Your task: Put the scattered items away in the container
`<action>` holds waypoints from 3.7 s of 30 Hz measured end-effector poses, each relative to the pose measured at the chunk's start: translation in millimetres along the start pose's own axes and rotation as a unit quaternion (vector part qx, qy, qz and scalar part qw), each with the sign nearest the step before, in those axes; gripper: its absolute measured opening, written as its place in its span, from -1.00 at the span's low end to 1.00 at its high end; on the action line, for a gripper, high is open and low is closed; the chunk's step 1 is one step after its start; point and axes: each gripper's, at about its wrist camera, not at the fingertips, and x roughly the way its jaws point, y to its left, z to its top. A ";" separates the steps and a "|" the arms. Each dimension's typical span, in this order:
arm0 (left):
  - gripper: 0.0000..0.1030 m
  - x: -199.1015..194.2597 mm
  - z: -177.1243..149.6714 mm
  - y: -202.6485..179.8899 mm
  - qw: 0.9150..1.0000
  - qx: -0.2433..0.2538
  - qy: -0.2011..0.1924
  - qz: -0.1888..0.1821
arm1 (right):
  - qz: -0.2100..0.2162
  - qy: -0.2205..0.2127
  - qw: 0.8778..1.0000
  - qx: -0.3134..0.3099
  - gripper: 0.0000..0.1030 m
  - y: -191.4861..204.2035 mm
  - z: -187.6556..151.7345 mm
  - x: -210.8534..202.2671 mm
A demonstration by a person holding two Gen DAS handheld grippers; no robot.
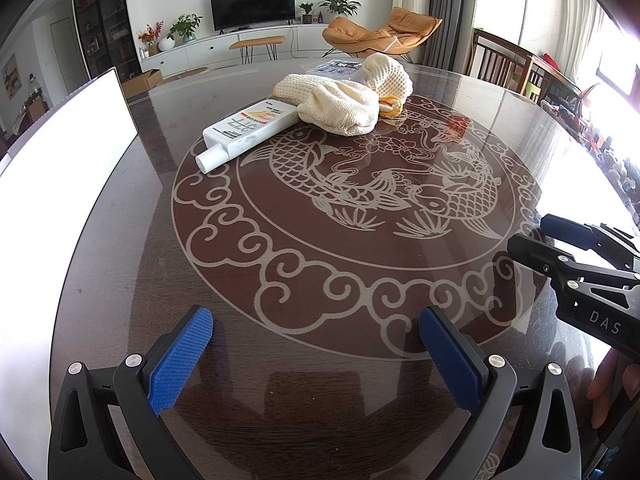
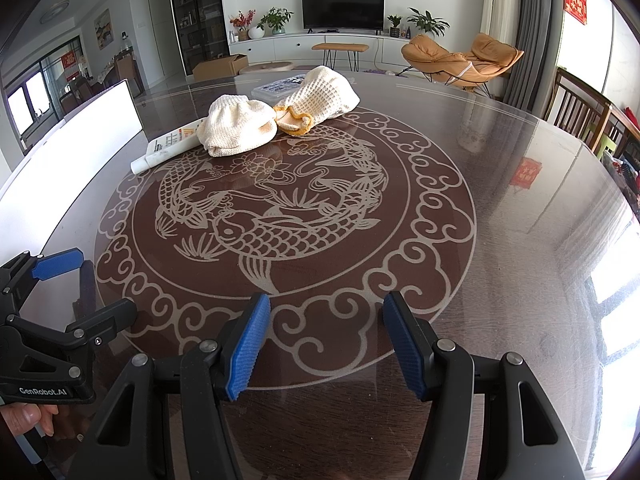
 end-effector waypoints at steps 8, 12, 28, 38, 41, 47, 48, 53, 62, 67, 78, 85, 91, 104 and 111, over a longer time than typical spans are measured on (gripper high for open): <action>1.00 0.0 0.0 -0.1 1.000 0.000 0.000 0.000 | 0.000 0.000 1.000 0.000 0.17 -0.3 0.0 0.1; 1.00 0.1 0.0 0.0 1.000 0.000 0.000 0.000 | 0.000 0.000 1.000 0.000 0.17 -0.3 -0.1 0.1; 1.00 0.1 0.0 -0.1 1.000 0.000 0.000 0.000 | 0.000 0.000 1.000 0.000 0.17 -0.2 -0.2 0.1; 1.00 0.1 0.0 -0.3 1.000 0.000 0.000 0.000 | 0.000 0.000 1.000 0.000 0.17 -0.1 -0.2 -0.1; 1.00 0.1 0.0 -0.3 1.000 0.000 0.000 0.000 | 0.000 0.000 1.000 0.000 0.17 -0.3 -0.2 0.0; 1.00 0.1 0.0 -0.2 1.000 0.000 0.000 0.000 | 0.000 0.000 1.000 0.000 0.17 -0.3 -0.2 -0.1; 1.00 0.1 0.0 -0.2 1.000 0.000 0.000 0.000 | 0.000 0.000 1.000 0.000 0.17 -0.3 -0.2 -0.1; 1.00 0.1 0.0 -0.2 1.000 0.000 0.000 0.000 | 0.000 0.000 1.000 0.000 0.17 -0.4 -0.2 -0.1; 1.00 0.0 0.0 -0.1 1.000 0.000 0.000 0.000 | -0.002 0.000 1.000 -0.002 0.17 1.4 -0.5 -0.3; 1.00 0.0 0.0 -0.1 1.000 0.000 0.000 0.000 | -0.002 0.001 1.000 -0.002 0.17 1.0 -0.2 -0.3; 1.00 0.1 0.0 0.0 1.000 0.000 0.000 0.000 | -0.001 0.000 1.000 -0.001 0.17 1.2 -0.3 -0.5; 1.00 0.0 0.0 0.2 1.000 0.000 0.000 0.000 | -0.002 0.001 1.000 -0.002 0.17 0.6 -0.1 -0.8; 1.00 -0.1 -0.1 0.2 1.000 0.000 0.000 0.000 | -0.002 0.001 1.000 -0.002 0.17 0.8 -0.1 -0.6; 1.00 -5.6 5.4 12.8 0.996 0.036 0.018 -0.082 | -0.002 0.000 1.000 -0.002 0.17 1.0 0.1 -0.5; 1.00 3.9 60.9 51.3 0.995 0.075 0.026 -0.056 | -0.002 0.000 1.000 -0.002 0.17 0.8 0.0 -0.5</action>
